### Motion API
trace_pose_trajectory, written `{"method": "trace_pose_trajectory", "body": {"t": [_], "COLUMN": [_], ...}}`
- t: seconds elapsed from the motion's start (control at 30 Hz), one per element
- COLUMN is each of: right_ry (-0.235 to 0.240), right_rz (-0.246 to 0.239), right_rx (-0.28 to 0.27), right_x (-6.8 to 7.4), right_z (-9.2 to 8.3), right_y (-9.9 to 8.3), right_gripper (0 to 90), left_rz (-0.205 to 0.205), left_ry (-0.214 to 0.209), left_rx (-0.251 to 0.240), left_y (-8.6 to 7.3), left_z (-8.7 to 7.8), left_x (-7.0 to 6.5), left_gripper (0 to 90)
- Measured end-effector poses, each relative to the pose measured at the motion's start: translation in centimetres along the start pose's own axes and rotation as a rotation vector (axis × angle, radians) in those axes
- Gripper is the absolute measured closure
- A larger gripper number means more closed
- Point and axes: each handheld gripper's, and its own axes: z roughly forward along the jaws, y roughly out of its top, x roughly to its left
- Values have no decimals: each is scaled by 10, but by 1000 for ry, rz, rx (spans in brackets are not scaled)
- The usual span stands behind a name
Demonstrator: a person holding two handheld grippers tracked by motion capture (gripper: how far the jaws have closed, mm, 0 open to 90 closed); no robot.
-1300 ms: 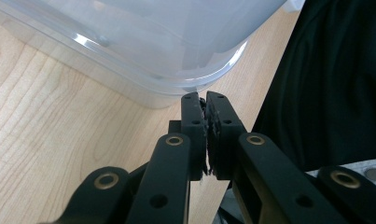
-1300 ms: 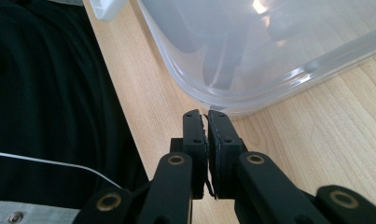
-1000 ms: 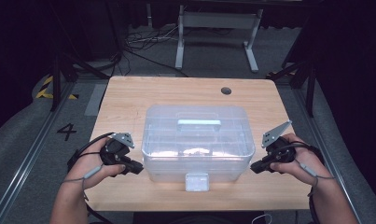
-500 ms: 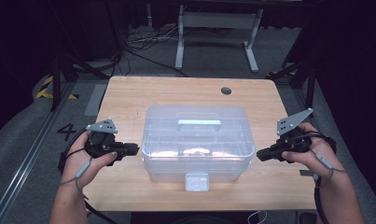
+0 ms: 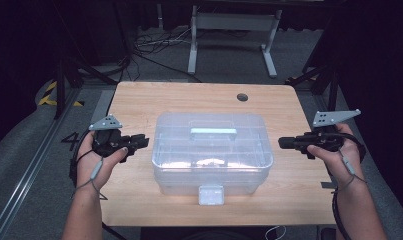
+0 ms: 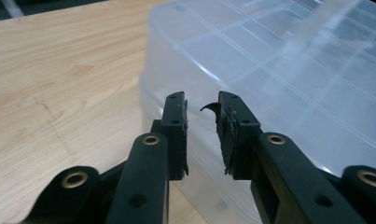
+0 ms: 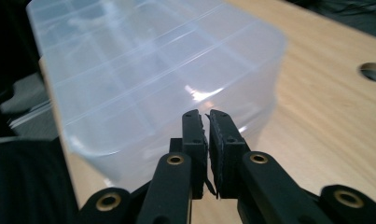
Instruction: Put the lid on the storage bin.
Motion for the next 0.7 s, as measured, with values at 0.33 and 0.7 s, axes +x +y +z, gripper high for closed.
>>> {"method": "trace_pose_trajectory", "body": {"t": [0.33,0.7], "right_ry": [-134,-210], "right_rz": [183,254], "right_rx": [-118,-81], "right_x": [-44,-77], "right_z": [5,37], "right_y": [-28,-58], "right_gripper": [820,794], "left_rz": [-35,-45], "left_ry": [127,205], "left_rx": [-45,-34], "left_y": [-9,-26], "left_z": [30,57], "left_x": [28,51], "left_gripper": [588,530]}}
